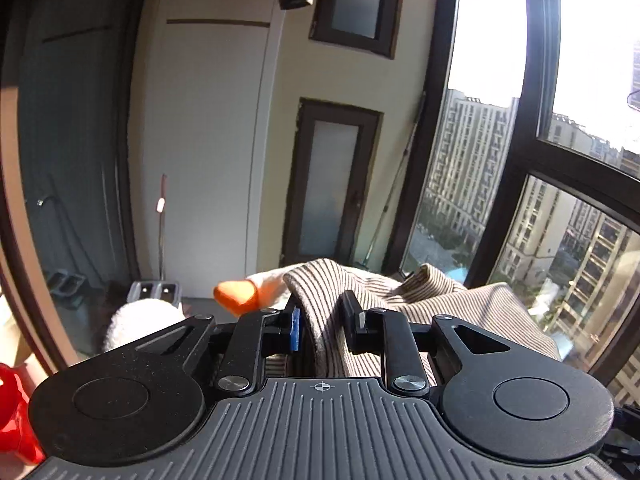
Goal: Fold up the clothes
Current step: 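Grasp the other sleeve with the left gripper and lift it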
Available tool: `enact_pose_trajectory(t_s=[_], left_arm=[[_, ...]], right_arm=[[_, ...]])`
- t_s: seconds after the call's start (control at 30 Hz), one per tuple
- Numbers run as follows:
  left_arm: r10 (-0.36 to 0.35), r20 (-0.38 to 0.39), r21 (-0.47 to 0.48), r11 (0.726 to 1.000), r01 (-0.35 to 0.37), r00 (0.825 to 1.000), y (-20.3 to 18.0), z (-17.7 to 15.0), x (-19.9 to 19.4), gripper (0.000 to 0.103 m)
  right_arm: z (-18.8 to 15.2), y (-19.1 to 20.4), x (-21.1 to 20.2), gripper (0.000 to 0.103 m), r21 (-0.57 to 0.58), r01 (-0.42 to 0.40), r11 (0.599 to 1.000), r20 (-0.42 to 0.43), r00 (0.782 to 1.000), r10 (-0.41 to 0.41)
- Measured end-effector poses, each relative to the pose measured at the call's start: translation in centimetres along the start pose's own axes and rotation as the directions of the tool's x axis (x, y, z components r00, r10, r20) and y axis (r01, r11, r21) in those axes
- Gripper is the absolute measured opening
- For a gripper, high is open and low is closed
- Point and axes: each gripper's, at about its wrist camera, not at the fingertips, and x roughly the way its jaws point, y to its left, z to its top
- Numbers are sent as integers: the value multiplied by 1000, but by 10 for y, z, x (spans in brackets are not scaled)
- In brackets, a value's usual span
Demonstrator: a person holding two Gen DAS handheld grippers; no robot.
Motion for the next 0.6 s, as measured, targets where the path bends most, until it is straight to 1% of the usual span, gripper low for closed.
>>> enact_pose_trajectory(t_s=[0.03,0.07,0.1,0.13,0.17,0.23,0.27,0.3,0.33,0.4,0.43,0.5,0.53,0.6], left_arm=[[9,-18,-50,999,-10,1000,14,-5,5,26],[4,-28,-121,993,-7,1000,32,-7,7,27],[-6,-27,-220,975,0,1000,56,-10,6,34],[-6,-18,-306,952,0,1000,78,-12,1,43],[0,-5,-363,932,-2,1000,96,-15,-5,46],[17,23,-449,893,-4,1000,132,-27,-24,54],[20,35,-502,865,0,999,153,-38,-35,56],[11,42,-558,830,14,999,173,-51,-43,61],[-5,45,-618,786,31,999,190,-67,-48,69],[-39,52,-734,676,65,998,222,-103,-53,82],[-54,53,-780,621,75,997,234,-119,-54,83],[-111,54,-882,460,100,992,260,-164,-50,83],[-138,57,-917,384,107,989,269,-183,-47,83],[-225,79,-974,189,123,971,282,-233,-37,84]], right_arm=[[0,1,0,85,-3,7,1000,-4,1000,-7],[0,1,0,85,-7,15,1000,-9,1000,-15],[0,2,0,85,-10,22,1000,-13,1000,-22],[0,3,-1,86,-14,29,999,-18,999,-29],[0,3,-1,86,-17,36,999,-22,999,-37],[2,11,-1,86,-37,41,998,-31,999,-42],[3,15,-2,86,-49,42,998,-35,998,-44],[4,20,-2,86,-60,43,997,-39,998,-45],[6,25,-1,86,-71,41,997,-45,998,-45],[10,36,2,88,-92,35,995,-60,997,-41],[12,42,5,90,-106,36,994,-68,997,-44],[19,55,13,90,-132,38,990,-89,995,-50],[22,61,16,90,-136,34,990,-97,994,-47],[29,74,21,90,-130,20,991,-106,994,-34]])
